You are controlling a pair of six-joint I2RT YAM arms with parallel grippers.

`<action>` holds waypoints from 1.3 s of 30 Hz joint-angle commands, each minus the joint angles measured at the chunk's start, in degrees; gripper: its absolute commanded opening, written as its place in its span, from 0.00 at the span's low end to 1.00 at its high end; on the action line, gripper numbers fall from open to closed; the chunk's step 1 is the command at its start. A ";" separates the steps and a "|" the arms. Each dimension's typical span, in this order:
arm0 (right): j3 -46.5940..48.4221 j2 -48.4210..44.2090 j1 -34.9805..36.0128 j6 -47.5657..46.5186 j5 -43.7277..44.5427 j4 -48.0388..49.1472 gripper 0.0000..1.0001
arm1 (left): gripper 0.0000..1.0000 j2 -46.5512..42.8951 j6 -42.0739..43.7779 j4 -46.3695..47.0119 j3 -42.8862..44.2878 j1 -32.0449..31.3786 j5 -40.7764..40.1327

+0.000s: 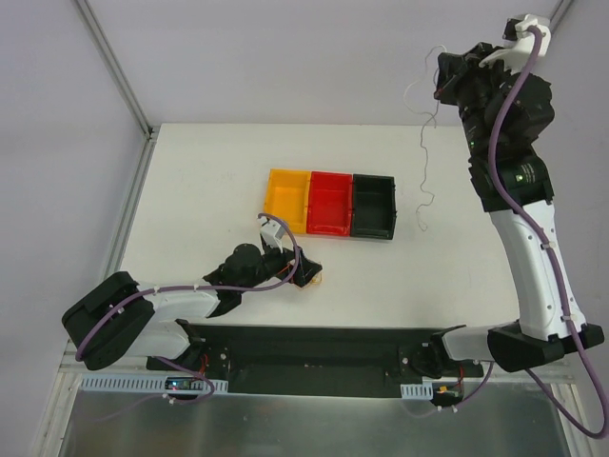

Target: Untangle the cables

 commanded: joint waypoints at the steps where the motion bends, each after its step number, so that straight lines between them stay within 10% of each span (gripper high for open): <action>1: 2.74 -0.09 -0.54 0.72 -1.70 1.04 0.01 | 0.98 -0.53 0.83 3.54 -0.25 -0.09 1.37; 39: 19.18 2.98 -0.72 -2.79 -2.76 -2.57 0.01 | 0.98 0.70 0.83 3.54 0.54 0.00 2.08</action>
